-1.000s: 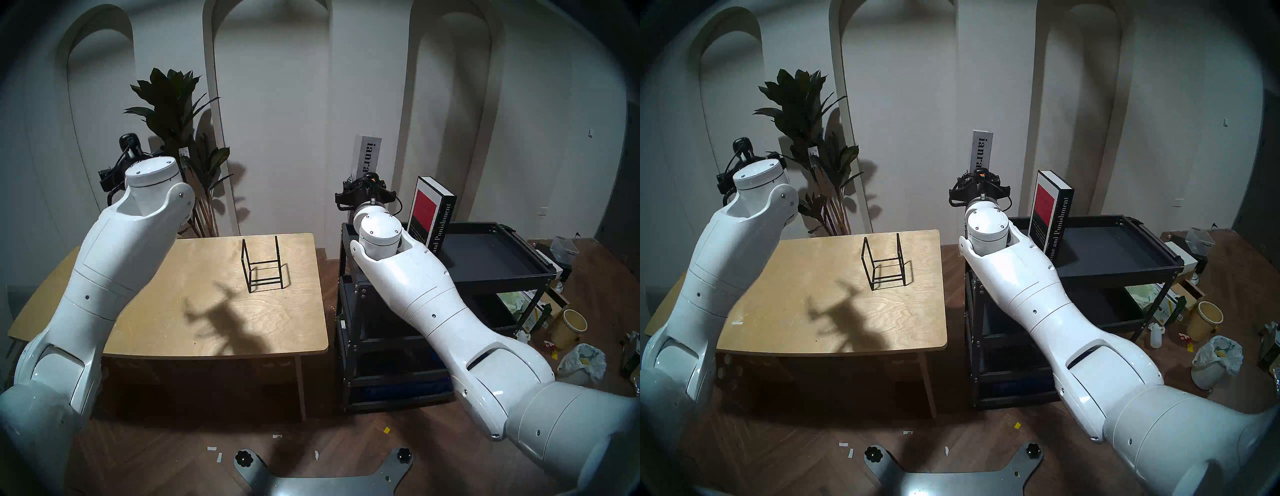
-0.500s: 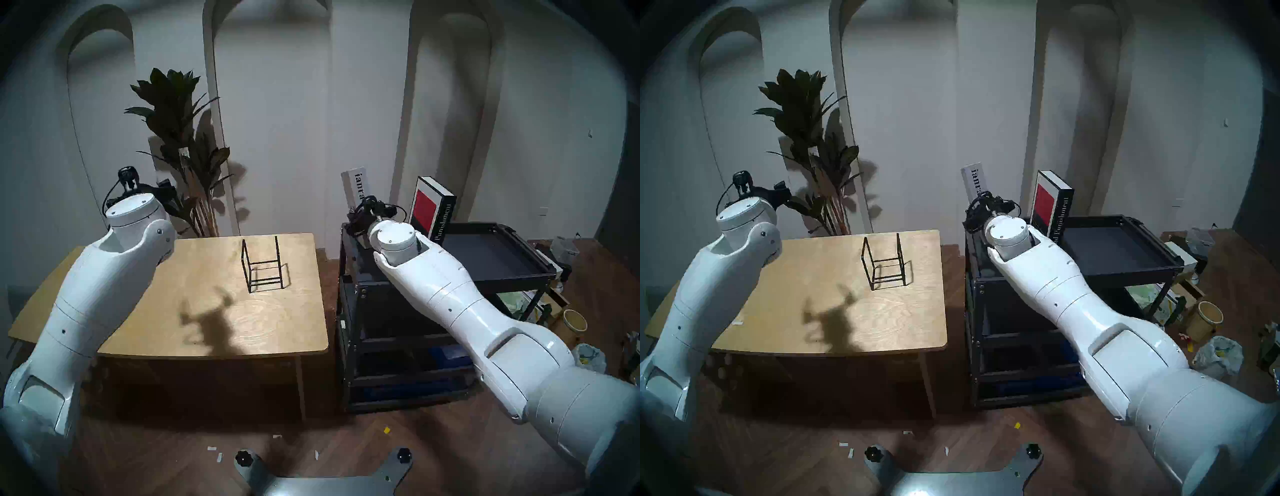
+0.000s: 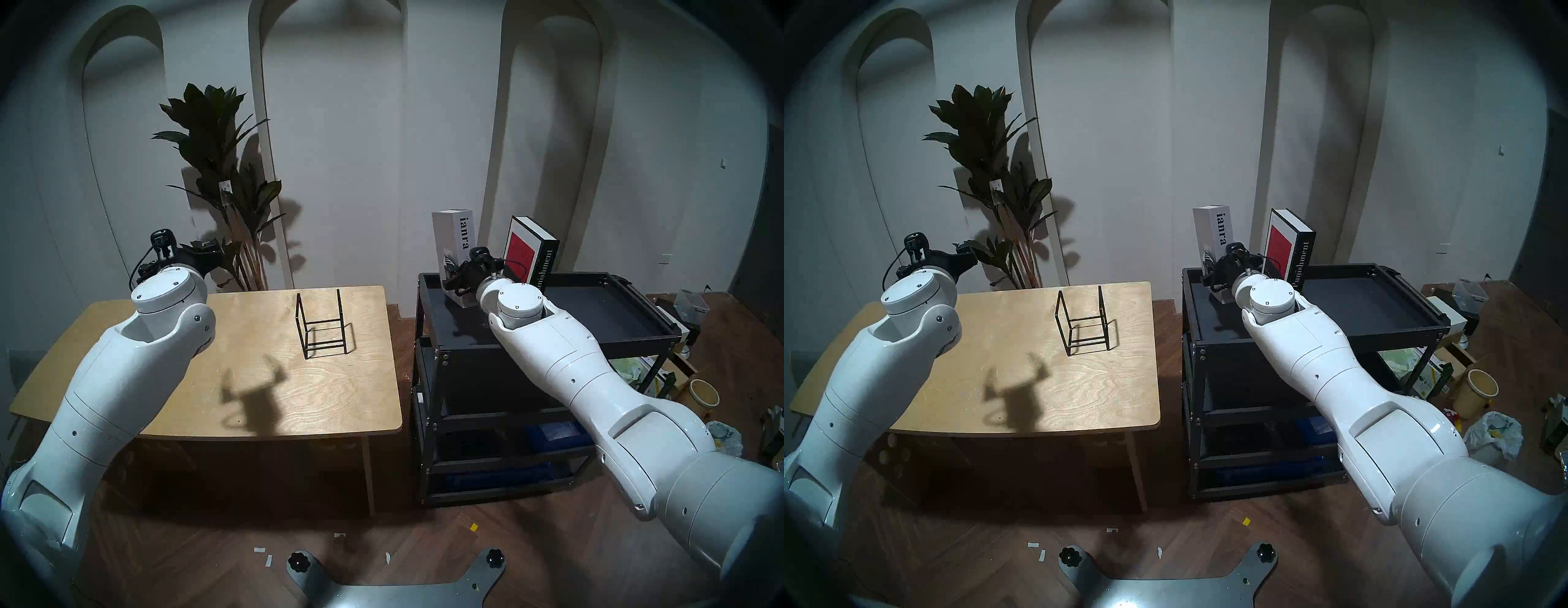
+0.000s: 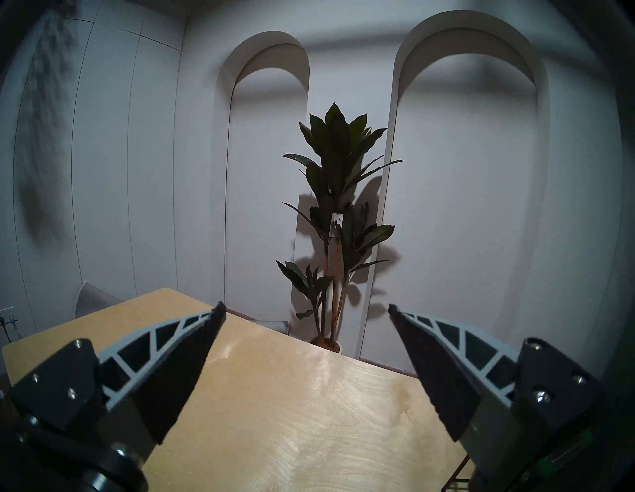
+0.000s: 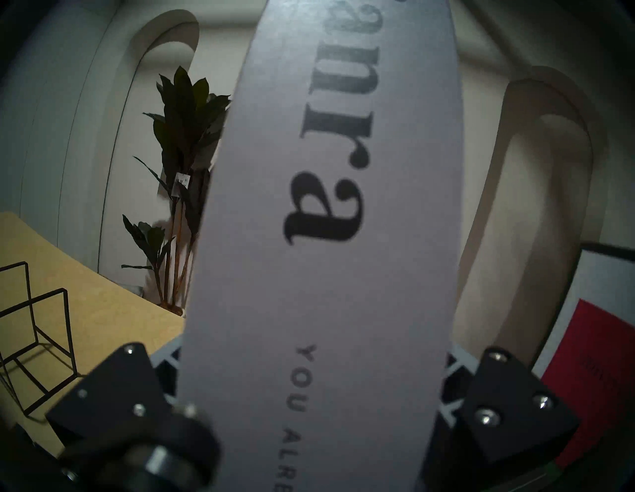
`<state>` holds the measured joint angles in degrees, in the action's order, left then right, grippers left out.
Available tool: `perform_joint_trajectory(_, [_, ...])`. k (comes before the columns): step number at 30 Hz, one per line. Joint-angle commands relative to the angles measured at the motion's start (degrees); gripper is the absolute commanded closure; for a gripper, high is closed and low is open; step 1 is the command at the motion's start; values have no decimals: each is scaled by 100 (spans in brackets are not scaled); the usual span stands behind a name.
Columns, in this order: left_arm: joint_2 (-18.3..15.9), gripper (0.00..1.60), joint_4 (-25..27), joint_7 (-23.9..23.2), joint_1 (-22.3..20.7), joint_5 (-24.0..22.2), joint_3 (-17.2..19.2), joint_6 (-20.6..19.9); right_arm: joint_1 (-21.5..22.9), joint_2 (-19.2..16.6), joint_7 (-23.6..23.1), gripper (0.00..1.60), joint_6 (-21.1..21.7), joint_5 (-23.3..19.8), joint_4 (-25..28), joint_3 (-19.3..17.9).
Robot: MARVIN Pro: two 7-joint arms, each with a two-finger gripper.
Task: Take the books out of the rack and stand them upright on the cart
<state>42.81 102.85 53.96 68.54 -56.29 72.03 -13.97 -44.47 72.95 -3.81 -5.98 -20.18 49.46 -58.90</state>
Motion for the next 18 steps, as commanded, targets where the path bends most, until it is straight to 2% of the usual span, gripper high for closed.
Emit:
perform_joint_trajectory(1, [16, 0, 96, 9, -78, 164, -71, 86, 2, 274, -125, 160, -699, -182, -376, -305])
perform_joint_trajectory(4, [38, 0, 127, 31, -115, 185, -126, 64, 54, 357, -187, 160, -900, -237, -556, -311])
perform_joint_trajectory(5, [45, 0, 136, 34, -125, 195, -156, 60, 104, 415, -221, 160, -1111, -254, -714, -286])
perform_joint_trajectory(10, [41, 0, 186, 68, -116, 213, -188, 61, 198, 493, -285, 160, -1255, -255, -963, -268])
perform_joint_trajectory(18, [-4, 0, 258, 137, -55, 197, -184, 50, 334, 531, -247, 160, -1068, -196, -1204, -222])
